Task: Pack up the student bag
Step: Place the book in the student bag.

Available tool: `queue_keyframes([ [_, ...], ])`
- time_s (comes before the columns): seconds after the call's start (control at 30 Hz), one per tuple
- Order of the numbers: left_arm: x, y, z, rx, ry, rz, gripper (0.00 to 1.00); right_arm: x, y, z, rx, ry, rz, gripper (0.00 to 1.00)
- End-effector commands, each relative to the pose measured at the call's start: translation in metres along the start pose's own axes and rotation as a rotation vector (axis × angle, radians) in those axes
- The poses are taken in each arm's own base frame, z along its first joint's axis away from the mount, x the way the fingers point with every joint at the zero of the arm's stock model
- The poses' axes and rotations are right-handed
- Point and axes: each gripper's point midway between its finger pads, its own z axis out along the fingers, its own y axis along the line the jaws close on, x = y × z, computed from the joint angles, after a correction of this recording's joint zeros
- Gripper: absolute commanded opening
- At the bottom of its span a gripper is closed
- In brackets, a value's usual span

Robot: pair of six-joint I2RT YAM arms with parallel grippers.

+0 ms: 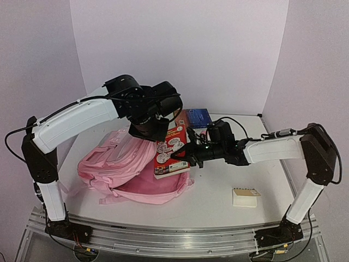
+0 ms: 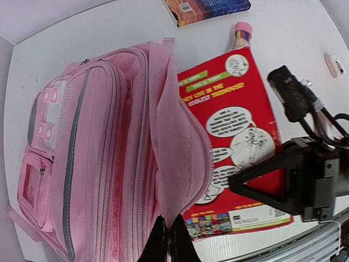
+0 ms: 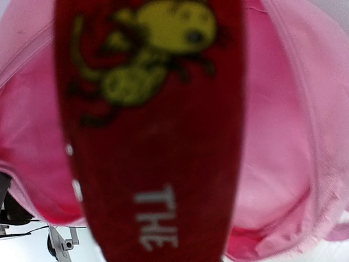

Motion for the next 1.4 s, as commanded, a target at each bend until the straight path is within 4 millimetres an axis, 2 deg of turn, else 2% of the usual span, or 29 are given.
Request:
queue_keyframes([
  [0.0,-0.033,0.013,-0.044,0.071,-0.144,-0.100,0.00,-0.039,0.054,0.034,-0.159,-0.101,-0.010,0.00],
  [0.1,-0.034,0.013,-0.045,0.085,-0.144,-0.110,0.00,-0.045,0.069,0.063,-0.199,-0.112,-0.011,0.00],
  [0.2,-0.035,0.011,-0.045,0.101,-0.145,-0.117,0.00,-0.049,0.066,0.089,-0.201,-0.123,0.017,0.00],
  [0.33,-0.035,0.007,-0.046,0.133,-0.139,-0.122,0.00,-0.055,0.074,0.113,-0.219,-0.164,0.024,0.00],
  [0.5,-0.036,0.005,-0.049,0.156,-0.141,-0.134,0.00,-0.051,0.083,0.138,-0.235,-0.204,-0.002,0.00],
  [0.63,-0.037,0.003,-0.053,0.181,-0.147,-0.144,0.00,-0.046,0.065,0.156,-0.199,-0.223,0.062,0.00],
  [0.73,-0.037,0.004,-0.053,0.183,-0.150,-0.147,0.00,-0.034,0.046,0.173,-0.139,-0.217,0.073,0.00],
  [0.8,-0.037,0.005,-0.053,0.181,-0.154,-0.150,0.00,-0.024,0.041,0.184,-0.103,-0.190,0.064,0.00],
  [0.87,-0.037,0.005,-0.052,0.183,-0.156,-0.152,0.00,-0.013,0.046,0.195,-0.100,-0.138,0.049,0.01],
  [0.93,-0.037,0.005,-0.051,0.181,-0.156,-0.153,0.00,-0.002,0.047,0.205,-0.090,-0.076,0.046,0.08],
  [1.07,-0.039,0.009,-0.050,0.175,-0.167,-0.159,0.00,0.015,0.045,0.208,-0.061,-0.017,0.017,0.29],
  [1.2,-0.040,0.014,-0.048,0.167,-0.174,-0.169,0.00,0.020,0.038,0.195,-0.009,-0.019,-0.015,0.41],
  [1.27,-0.040,0.017,-0.047,0.164,-0.178,-0.174,0.00,0.021,0.043,0.186,-0.006,-0.017,-0.039,0.46],
  [1.37,-0.041,0.021,-0.047,0.160,-0.185,-0.182,0.00,0.025,0.051,0.174,-0.005,-0.004,-0.080,0.62],
])
